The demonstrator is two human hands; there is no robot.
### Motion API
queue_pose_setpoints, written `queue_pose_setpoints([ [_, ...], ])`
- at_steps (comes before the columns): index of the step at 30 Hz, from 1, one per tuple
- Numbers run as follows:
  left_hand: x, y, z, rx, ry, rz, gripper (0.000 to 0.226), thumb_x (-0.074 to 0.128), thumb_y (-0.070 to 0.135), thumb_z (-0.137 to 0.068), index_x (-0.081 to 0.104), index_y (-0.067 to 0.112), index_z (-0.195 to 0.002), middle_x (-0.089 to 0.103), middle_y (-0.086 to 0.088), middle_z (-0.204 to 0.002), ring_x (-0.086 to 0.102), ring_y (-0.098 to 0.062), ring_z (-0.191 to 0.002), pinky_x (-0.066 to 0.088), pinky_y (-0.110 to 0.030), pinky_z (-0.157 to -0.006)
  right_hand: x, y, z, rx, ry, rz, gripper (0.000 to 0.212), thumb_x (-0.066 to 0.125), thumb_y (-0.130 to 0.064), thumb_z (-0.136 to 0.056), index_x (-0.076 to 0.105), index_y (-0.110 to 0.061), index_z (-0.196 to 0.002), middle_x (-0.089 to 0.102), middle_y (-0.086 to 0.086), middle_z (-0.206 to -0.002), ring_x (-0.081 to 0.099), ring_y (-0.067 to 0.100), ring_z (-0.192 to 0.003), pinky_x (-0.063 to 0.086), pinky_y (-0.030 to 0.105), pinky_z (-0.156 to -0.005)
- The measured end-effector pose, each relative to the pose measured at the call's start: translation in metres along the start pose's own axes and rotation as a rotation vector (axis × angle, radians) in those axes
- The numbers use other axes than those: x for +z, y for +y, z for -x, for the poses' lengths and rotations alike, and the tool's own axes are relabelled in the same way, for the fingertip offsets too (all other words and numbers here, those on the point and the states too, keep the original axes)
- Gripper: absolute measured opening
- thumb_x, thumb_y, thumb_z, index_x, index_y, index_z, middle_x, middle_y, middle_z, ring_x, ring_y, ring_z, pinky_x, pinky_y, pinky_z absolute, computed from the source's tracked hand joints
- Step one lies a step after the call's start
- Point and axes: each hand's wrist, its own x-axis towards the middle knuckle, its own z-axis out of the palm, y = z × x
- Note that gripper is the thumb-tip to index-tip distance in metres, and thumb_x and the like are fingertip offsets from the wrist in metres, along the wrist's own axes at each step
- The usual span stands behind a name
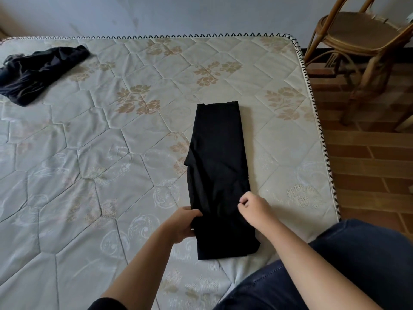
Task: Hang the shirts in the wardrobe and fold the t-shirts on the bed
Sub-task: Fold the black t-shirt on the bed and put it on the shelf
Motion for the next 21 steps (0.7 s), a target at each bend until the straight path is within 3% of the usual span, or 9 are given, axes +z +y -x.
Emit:
queue_pose_setpoints([
  [3, -0.001, -0.013, 0.007, -0.017, -0.058, 0.030, 0.016, 0.044, 0.001, -0.094, 0.057, -0.002, -0.103, 0.059, -0.010, -0.079, 0.062, -0.019, -0.069, 0.052, -0.027, -0.059, -0.005, 0.024, 0.007, 0.091, 0.072, -0.015, 0.022, 0.055, -0.030, -0.091, 0.051, -0.012, -0.104, 0.055, 0.002, -0.101, 0.055, 0.020, -0.087, 0.041, 0.027, -0.071],
  [5, 0.000, -0.018, 0.011, -0.029, -0.095, 0.059, 0.015, 0.045, 0.002, -0.095, 0.057, -0.001, -0.104, 0.064, -0.010, -0.080, 0.065, -0.019, -0.069, 0.052, -0.027, -0.056, -0.006, 0.031, 0.013, 0.106, 0.020, -0.077, 0.022, 0.059, -0.035, -0.089, 0.047, -0.016, -0.086, 0.049, -0.002, -0.081, 0.050, 0.016, -0.073, 0.036, 0.028, -0.063],
  [7, 0.001, -0.022, 0.014, -0.049, -0.138, 0.120, 0.016, 0.044, 0.001, -0.096, 0.057, -0.001, -0.105, 0.069, -0.011, -0.084, 0.068, -0.022, -0.074, 0.055, -0.031, -0.058, -0.004, 0.033, 0.015, 0.086, -0.064, -0.116, 0.040, 0.061, -0.033, -0.087, 0.031, -0.020, -0.065, 0.031, -0.003, -0.061, 0.031, 0.013, -0.055, 0.024, 0.029, -0.054],
  [9, 0.001, -0.025, 0.016, -0.065, -0.181, 0.215, 0.017, 0.042, 0.000, -0.096, 0.056, 0.000, -0.107, 0.071, -0.013, -0.086, 0.070, -0.024, -0.076, 0.056, -0.034, -0.060, -0.001, 0.033, 0.016, 0.084, -0.123, -0.104, 0.045, 0.060, -0.027, -0.088, 0.024, -0.019, -0.063, 0.025, -0.003, -0.059, 0.026, 0.013, -0.054, 0.019, 0.028, -0.052],
  [13, 0.000, -0.029, 0.023, -0.053, -0.234, 0.365, 0.020, 0.038, 0.001, -0.097, 0.057, 0.005, -0.103, 0.071, -0.011, -0.082, 0.071, -0.021, -0.070, 0.057, -0.032, -0.055, -0.003, 0.035, 0.018, 0.084, -0.128, -0.077, 0.040, 0.051, -0.020, -0.095, 0.027, -0.015, -0.064, 0.027, -0.001, -0.062, 0.027, 0.013, -0.058, 0.021, 0.028, -0.053],
  [21, 0.002, -0.036, 0.022, -0.076, -0.139, 0.014, 0.013, 0.043, 0.003, -0.098, 0.056, 0.006, -0.101, 0.063, -0.012, -0.097, 0.064, -0.025, -0.086, 0.057, -0.033, -0.057, -0.009, 0.043, 0.018, 0.171, -0.148, -0.027, 0.040, 0.045, -0.019, -0.097, 0.031, -0.014, -0.060, 0.032, 0.001, -0.059, 0.034, 0.016, -0.055, 0.030, 0.027, -0.056],
])
